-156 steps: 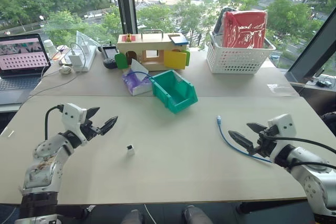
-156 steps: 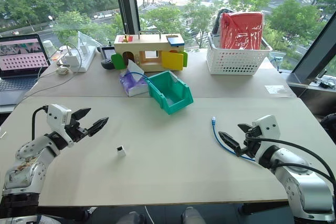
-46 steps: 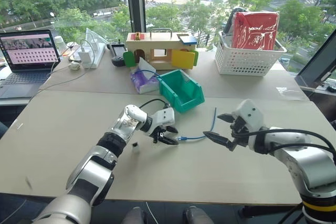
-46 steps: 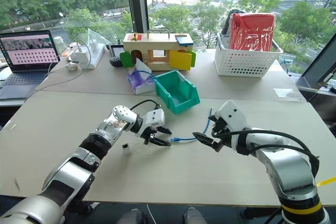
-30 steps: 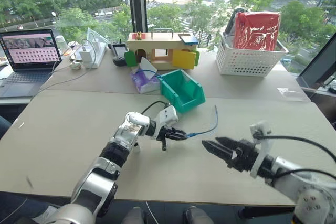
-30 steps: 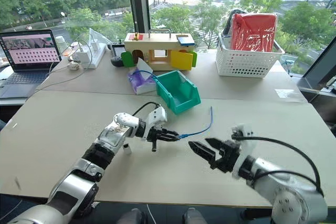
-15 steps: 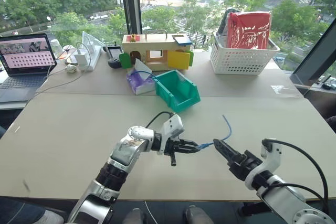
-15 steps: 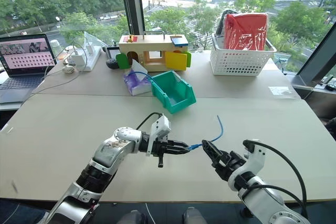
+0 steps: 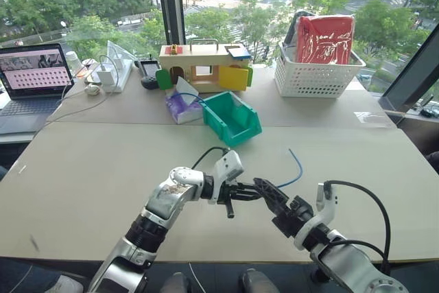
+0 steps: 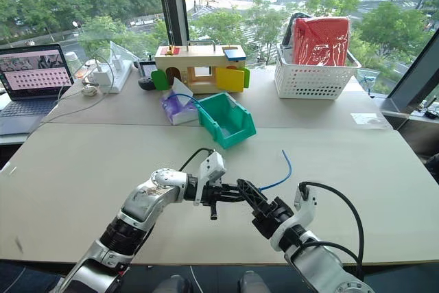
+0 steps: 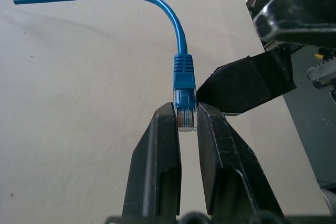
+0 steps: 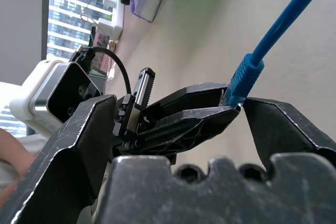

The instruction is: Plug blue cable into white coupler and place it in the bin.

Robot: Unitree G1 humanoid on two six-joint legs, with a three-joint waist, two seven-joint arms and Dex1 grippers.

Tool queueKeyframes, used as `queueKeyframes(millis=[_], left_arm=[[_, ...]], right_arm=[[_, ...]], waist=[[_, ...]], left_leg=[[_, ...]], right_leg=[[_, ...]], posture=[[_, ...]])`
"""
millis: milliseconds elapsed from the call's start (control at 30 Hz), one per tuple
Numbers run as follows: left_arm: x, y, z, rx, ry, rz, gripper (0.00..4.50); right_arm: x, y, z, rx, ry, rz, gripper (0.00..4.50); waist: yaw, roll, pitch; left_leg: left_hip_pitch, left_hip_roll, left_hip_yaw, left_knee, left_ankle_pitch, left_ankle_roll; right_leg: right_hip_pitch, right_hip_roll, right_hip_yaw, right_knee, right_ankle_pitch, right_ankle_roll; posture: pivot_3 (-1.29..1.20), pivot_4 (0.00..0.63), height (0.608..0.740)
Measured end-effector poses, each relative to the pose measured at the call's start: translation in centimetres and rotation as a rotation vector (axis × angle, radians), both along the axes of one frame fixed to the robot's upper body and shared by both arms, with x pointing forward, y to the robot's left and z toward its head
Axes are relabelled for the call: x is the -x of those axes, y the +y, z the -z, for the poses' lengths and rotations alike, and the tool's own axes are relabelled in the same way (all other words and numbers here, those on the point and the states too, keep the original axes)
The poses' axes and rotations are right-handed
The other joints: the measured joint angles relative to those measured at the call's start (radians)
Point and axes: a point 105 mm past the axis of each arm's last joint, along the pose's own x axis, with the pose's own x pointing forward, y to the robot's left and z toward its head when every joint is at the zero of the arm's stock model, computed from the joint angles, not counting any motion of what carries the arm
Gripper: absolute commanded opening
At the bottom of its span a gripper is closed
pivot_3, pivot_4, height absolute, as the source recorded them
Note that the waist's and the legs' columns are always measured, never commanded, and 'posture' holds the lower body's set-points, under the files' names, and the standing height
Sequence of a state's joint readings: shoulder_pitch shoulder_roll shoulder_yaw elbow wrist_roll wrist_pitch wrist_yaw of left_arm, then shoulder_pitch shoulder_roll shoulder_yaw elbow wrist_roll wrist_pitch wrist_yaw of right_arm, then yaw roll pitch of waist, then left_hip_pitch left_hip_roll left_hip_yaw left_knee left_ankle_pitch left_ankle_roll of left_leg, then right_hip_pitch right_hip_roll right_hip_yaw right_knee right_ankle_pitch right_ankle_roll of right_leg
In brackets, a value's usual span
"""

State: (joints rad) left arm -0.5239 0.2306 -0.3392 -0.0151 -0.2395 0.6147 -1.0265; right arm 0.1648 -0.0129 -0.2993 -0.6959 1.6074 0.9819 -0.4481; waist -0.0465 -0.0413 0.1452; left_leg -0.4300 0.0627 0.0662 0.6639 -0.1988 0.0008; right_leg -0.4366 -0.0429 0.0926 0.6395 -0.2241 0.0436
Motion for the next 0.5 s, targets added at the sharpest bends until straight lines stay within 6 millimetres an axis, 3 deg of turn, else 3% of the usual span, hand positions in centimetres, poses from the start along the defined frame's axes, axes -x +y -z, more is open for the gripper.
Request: queueKeyframes(millis=[467,500], left_arm=[[0.2,0.0,0.2,0.005,0.01,-0.008,0.09],[0.2,0.0,0.2,0.007,0.012,-0.007,0.08]], right_arm=[[-0.7,-1.4,0.0,0.03,0.009,0.08,4.42],[-0.7,-1.4,0.1,0.029,0.01,0.082,4.18]], waist=[[0.002,0.0,0.0],[0.002,0.0,0.0]], left_leg=[[0.0,0.0,0.0,0.0,0.0,0.0],[0.0,0.0,0.0,0.0,0.0,0.0]], right_leg=[[0.0,0.0,0.0,0.0,-0.001,-0.001],[0.0,0.0,0.0,0.0,-0.001,-0.001]], posture=[[0.0,0.15,0.737],[0.0,0.15,0.737]])
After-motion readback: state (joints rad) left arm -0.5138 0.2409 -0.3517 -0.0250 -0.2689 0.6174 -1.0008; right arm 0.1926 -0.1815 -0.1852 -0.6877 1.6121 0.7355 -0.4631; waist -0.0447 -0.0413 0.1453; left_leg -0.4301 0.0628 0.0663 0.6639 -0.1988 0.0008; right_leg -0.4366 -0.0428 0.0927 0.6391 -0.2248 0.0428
